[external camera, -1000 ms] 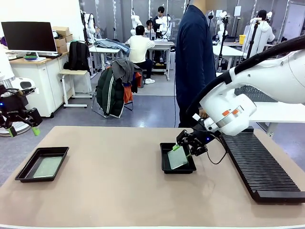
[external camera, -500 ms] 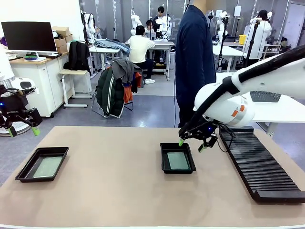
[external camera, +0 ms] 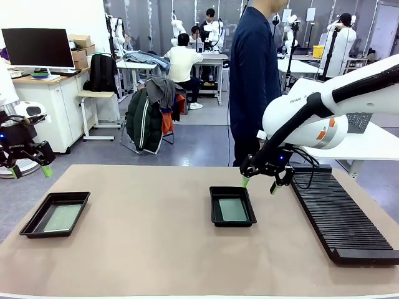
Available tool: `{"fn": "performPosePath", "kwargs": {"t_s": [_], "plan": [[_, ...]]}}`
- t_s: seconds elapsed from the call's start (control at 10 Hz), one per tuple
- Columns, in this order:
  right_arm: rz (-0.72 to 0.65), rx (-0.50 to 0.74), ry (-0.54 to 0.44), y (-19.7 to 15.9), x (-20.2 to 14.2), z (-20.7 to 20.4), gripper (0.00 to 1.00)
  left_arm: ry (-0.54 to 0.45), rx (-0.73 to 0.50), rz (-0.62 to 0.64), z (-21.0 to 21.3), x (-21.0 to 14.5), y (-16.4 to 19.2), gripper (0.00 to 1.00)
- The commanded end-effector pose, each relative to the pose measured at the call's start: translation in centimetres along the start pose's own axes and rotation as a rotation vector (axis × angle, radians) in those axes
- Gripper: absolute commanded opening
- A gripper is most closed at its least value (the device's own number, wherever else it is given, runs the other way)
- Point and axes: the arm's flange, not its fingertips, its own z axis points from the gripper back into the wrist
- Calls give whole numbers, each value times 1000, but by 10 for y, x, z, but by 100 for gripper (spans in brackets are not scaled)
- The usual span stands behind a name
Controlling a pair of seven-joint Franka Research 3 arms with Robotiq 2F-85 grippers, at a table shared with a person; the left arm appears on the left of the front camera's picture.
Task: Inspect and transfer BCBs to ESD trays.
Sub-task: Pick up the Blank PCB from the PCB Rack and place it in the right ESD tray.
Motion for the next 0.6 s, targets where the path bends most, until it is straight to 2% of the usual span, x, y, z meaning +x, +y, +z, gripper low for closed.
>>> {"fn": "performPosePath", "kwargs": {"t_s": [0.0, 0.5], "plan": [[-17, -32, -1, -2, 2, 3, 100, -7, 0, 3, 0, -1, 0, 93], [-5, 0, -2, -2, 1, 1, 100, -7, 0, 3, 0, -1, 0, 93]]}}
